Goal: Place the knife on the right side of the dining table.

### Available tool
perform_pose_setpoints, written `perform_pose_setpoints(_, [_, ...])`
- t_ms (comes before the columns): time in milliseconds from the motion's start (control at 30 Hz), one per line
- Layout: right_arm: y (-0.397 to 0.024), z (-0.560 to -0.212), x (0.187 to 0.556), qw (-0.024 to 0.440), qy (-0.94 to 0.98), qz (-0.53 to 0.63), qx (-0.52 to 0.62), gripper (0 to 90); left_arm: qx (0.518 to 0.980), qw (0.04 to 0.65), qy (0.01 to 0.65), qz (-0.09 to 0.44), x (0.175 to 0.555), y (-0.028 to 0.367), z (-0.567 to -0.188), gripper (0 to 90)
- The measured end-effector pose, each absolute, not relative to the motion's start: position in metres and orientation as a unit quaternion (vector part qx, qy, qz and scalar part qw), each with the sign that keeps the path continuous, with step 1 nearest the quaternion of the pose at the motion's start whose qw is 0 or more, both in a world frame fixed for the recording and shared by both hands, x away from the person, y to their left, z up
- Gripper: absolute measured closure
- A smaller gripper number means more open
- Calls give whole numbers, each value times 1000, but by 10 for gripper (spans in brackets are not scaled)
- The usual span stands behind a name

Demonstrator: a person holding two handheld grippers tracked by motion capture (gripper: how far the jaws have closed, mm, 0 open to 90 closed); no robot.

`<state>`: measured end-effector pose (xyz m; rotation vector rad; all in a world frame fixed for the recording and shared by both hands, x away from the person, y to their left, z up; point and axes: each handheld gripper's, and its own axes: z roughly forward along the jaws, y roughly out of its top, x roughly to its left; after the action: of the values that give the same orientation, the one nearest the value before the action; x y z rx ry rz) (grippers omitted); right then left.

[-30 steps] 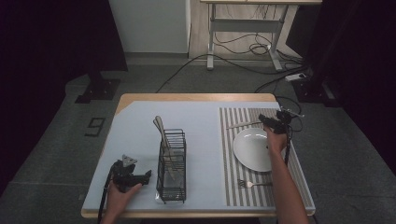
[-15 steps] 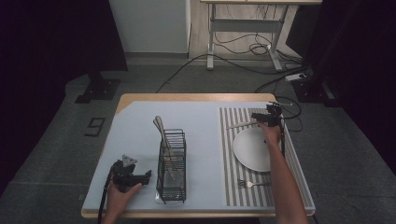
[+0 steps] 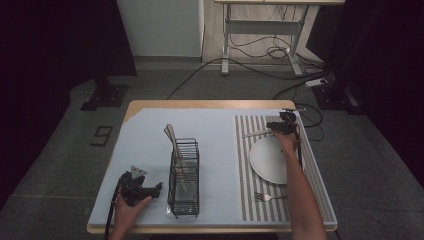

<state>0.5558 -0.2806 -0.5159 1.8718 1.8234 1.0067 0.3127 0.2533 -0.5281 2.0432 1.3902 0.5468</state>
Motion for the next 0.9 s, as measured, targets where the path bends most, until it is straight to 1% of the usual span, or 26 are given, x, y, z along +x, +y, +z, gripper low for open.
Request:
perform_pose_setpoints(800, [-288,-519,552,151,624,365,674,403,770,301,524,206,313,253,-528,58])
perform_pose_setpoints(900, [-291,-514,548,171,617,373,671,416,770,301,524,206,313,253,-528,58])
